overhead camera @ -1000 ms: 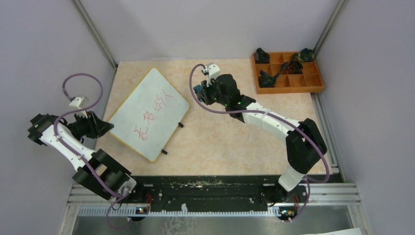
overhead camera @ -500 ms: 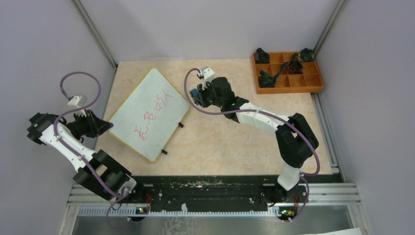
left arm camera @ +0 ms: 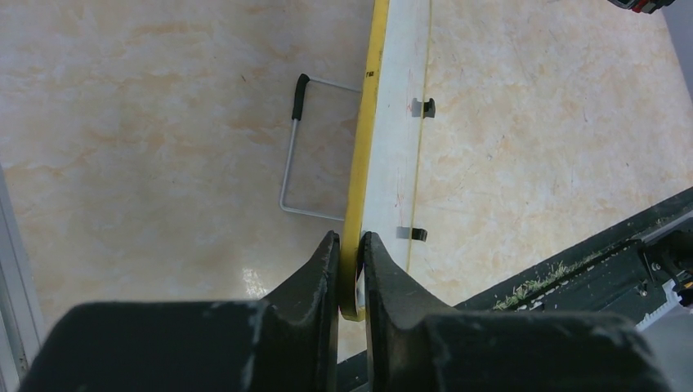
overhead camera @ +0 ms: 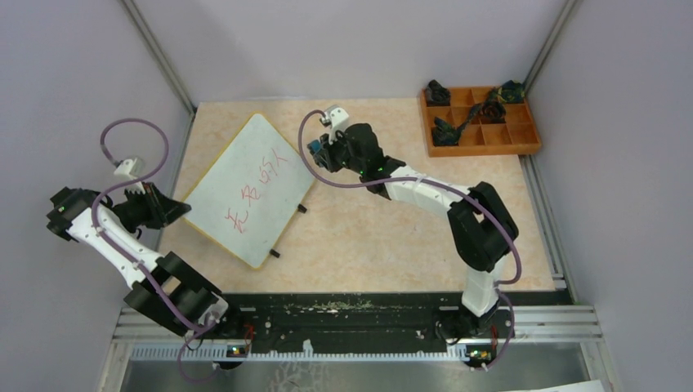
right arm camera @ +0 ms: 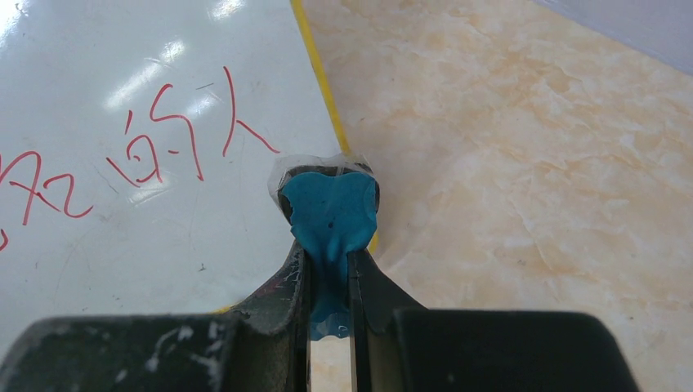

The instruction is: Erase the whiteboard

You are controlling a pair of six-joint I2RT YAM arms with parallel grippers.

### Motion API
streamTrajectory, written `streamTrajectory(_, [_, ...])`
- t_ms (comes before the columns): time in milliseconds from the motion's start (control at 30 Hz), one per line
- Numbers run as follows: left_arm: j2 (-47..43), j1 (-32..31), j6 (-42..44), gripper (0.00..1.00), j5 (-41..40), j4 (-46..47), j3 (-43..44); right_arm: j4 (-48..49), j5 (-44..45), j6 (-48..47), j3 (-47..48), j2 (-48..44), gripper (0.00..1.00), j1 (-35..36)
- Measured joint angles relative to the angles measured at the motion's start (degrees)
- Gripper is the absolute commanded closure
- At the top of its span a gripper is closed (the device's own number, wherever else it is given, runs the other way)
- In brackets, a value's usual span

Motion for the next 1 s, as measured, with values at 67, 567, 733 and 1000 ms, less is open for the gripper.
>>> streamTrajectory(67, [0.00,0.00,0.00,1.00,0.00,0.00,0.00,1.09,-0.15,-0.22,0.48,1.09,1.00,0.11])
streamTrajectory(567, [1.07,0.00,2.03,1.00,0.02,-0.17,0.00,16.31,-5.92,-0.81,1.62,11.02,1.00,0.24])
streamTrajectory(733, [2.01,0.00,3.02,1.00,0.42,-0.26,0.00,16.26,-7.45,-0.39,6.03,14.23,1.00,0.24])
streamTrajectory(1000, [3.04,0.00,3.72,1.00,0.85,-0.59,0.04,15.74,-10.21,0.48,12.92,18.36,1.00,0.33])
